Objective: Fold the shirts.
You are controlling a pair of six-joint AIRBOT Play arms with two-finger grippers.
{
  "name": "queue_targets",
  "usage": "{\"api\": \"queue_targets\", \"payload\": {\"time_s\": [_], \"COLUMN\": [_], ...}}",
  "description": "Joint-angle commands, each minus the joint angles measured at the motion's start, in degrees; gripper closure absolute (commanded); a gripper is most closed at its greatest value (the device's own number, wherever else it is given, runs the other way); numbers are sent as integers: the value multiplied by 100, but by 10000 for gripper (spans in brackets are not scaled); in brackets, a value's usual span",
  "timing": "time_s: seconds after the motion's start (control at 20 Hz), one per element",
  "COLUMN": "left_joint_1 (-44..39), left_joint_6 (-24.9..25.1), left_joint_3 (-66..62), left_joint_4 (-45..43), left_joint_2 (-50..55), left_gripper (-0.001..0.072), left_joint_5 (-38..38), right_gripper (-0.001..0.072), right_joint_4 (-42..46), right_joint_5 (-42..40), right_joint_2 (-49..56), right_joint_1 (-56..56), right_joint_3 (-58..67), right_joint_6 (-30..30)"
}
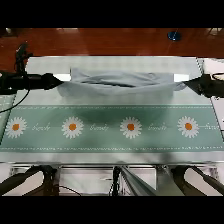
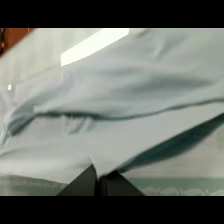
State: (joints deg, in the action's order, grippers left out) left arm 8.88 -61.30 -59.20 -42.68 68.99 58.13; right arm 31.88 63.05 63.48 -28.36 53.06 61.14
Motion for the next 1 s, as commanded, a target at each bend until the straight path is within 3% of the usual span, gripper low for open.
{"api": "queue_targets", "payload": {"time_s": [0.0,0.2,0.45,0.6,0.95], "left_joint_1": [0,0,2,0,-4], "left_joint_6": [0,0,0,0,59], "left_joint_3": [-343,-824,-1504,-1777,-1821], "left_joint_4": [238,509,505,505,503], "left_joint_2": [463,1145,1829,2260,2839], "left_gripper": [688,688,687,688,686], "left_joint_5": [-374,-505,-507,-505,-505], "right_gripper": [682,682,682,682,682], "right_joint_4": [-271,-260,153,599,1040], "right_joint_5": [-758,-1108,-2105,-2114,-2352], "right_joint_2": [7,608,1637,2103,2719], "right_joint_1": [13,529,1084,1084,1106], "right_joint_3": [122,166,1014,1534,1615], "right_joint_6": [28,17,144,476,522]}}
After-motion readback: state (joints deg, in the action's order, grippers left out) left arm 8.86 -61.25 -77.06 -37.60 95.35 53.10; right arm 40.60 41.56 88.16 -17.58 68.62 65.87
